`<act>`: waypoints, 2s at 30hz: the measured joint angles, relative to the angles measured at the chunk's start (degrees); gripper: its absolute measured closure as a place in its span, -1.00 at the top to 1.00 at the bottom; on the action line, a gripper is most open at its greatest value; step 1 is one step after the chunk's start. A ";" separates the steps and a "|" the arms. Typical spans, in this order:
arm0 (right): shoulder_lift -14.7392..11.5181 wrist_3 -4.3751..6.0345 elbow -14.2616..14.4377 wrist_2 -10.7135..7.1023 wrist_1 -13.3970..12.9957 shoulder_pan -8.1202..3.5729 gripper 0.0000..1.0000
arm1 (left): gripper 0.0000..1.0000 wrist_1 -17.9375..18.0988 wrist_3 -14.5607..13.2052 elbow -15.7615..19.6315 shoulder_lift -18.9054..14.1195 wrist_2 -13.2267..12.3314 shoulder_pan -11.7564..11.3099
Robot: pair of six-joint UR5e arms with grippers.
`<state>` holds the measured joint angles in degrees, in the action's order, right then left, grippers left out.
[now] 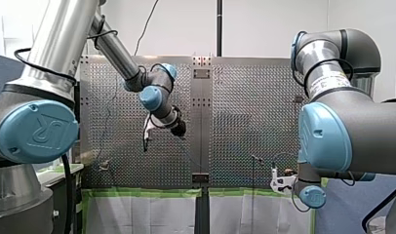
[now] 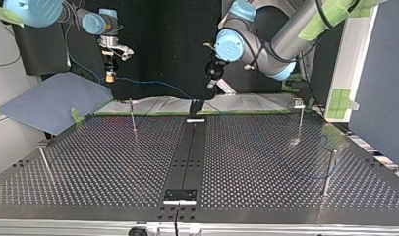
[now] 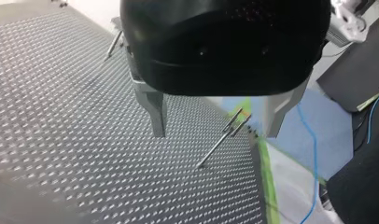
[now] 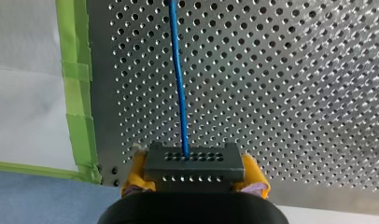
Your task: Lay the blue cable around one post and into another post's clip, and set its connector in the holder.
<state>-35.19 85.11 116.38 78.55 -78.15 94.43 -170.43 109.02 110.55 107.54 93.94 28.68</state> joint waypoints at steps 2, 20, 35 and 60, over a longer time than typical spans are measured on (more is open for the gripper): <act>-0.37 -0.44 -0.01 -0.62 0.24 -0.08 -1.00 | 0.99 0.91 -0.03 0.19 0.94 0.06 0.94; -5.18 0.75 -0.02 -2.42 4.54 0.78 -1.00 | 0.99 9.35 1.21 1.39 9.37 -0.23 7.55; -5.22 1.13 -0.05 -2.43 4.37 0.88 -1.00 | 0.99 16.04 2.55 -4.85 16.05 -0.05 7.57; -5.21 1.53 -0.47 -2.32 4.35 0.88 -1.00 | 0.99 27.93 3.22 -14.27 27.96 -1.44 8.48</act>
<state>-40.40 86.64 115.91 76.24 -73.80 95.32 -142.50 112.25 96.28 135.50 92.50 37.16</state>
